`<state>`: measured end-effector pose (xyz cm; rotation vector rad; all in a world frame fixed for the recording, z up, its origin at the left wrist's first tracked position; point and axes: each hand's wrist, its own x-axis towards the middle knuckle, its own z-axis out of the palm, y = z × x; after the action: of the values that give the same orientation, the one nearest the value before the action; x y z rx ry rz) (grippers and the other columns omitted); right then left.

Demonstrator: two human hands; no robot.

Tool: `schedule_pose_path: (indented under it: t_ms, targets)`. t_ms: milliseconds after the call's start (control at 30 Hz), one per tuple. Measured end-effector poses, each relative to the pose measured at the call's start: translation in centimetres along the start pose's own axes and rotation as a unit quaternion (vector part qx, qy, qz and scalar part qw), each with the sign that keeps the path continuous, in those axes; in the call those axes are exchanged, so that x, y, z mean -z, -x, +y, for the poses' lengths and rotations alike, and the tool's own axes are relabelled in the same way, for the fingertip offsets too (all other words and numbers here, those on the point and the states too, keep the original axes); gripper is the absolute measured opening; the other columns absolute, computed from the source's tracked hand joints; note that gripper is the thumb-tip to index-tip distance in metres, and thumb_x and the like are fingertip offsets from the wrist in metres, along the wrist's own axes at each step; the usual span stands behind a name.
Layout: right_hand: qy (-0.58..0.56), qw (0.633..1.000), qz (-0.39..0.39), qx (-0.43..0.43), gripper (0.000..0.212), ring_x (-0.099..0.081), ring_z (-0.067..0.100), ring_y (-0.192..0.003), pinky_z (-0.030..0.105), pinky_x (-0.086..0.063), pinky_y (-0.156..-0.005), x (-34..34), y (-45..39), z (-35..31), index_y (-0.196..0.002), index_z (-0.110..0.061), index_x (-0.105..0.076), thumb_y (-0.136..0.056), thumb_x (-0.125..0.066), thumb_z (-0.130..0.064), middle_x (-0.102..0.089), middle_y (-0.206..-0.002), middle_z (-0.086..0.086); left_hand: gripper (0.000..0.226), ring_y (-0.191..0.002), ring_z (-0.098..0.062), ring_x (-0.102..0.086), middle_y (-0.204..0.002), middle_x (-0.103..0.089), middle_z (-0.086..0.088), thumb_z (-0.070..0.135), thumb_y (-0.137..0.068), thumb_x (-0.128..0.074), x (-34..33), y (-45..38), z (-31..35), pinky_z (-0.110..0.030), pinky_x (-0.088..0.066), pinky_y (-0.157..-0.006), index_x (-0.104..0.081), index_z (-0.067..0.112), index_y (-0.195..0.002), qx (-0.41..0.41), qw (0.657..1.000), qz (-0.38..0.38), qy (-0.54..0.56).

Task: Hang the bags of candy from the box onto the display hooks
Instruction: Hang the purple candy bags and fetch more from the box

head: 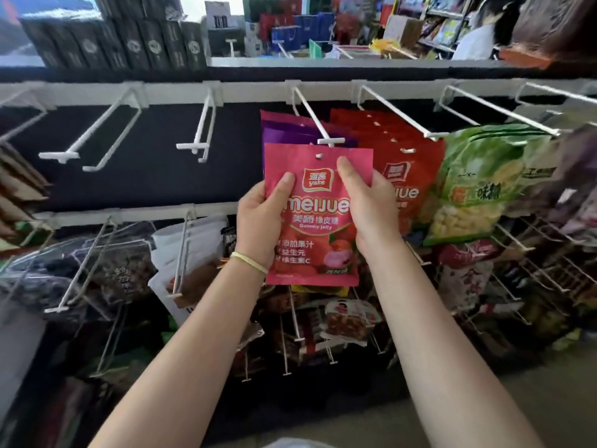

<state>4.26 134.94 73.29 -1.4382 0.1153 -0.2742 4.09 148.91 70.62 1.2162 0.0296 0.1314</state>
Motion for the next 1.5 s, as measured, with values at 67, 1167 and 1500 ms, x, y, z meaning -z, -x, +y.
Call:
schedule_pose_path:
  t_ms: [67,1167,1500]
  targets:
    - [0.039,0.998,0.001,0.056,0.016,-0.074,0.011,-0.083,0.03,-0.062,-0.074,0.3,-0.3,0.0,-0.099,-0.022,-0.068,-0.095,-0.067,-0.037,-0.076,-0.092,-0.001,0.016,-0.088,-0.029,-0.074,-0.095,-0.077,-0.01,0.031,-0.096,-0.066,-0.1,-0.3,-0.2,-0.046,-0.061,-0.082,-0.073,0.016,-0.096,-0.007,1.0,0.019,-0.015]
    - [0.476,0.851,-0.099,0.198,0.034,-0.064,0.018,-0.087,0.031,-0.048,-0.061,0.7,3.7,5.8,-0.134,-0.018,-0.056,-0.101,-0.05,-0.026,-0.066,-0.104,-0.002,0.037,-0.098,-0.021,-0.059,-0.106,-0.061,0.001,0.027,-0.09,-0.062,4.8,-0.2,-3.3,-0.038,-0.05,-0.084,-0.052,0.014,-0.124,-0.032,0.856,0.023,-0.516]
    - [0.382,0.879,-0.239,0.154,0.019,-0.064,0.009,-0.073,0.03,-0.05,-0.069,-17.1,18.0,9.3,-0.098,-0.02,-0.073,-0.1,-0.054,-0.023,-0.071,-0.084,-0.006,0.016,-0.059,-0.005,-0.062,-0.073,-0.069,0.01,0.018,-0.097,-0.059,26.8,11.7,4.6,-0.034,-0.057,-0.07,-0.071,0.025,-0.089,-0.065,0.878,-0.036,-0.473]
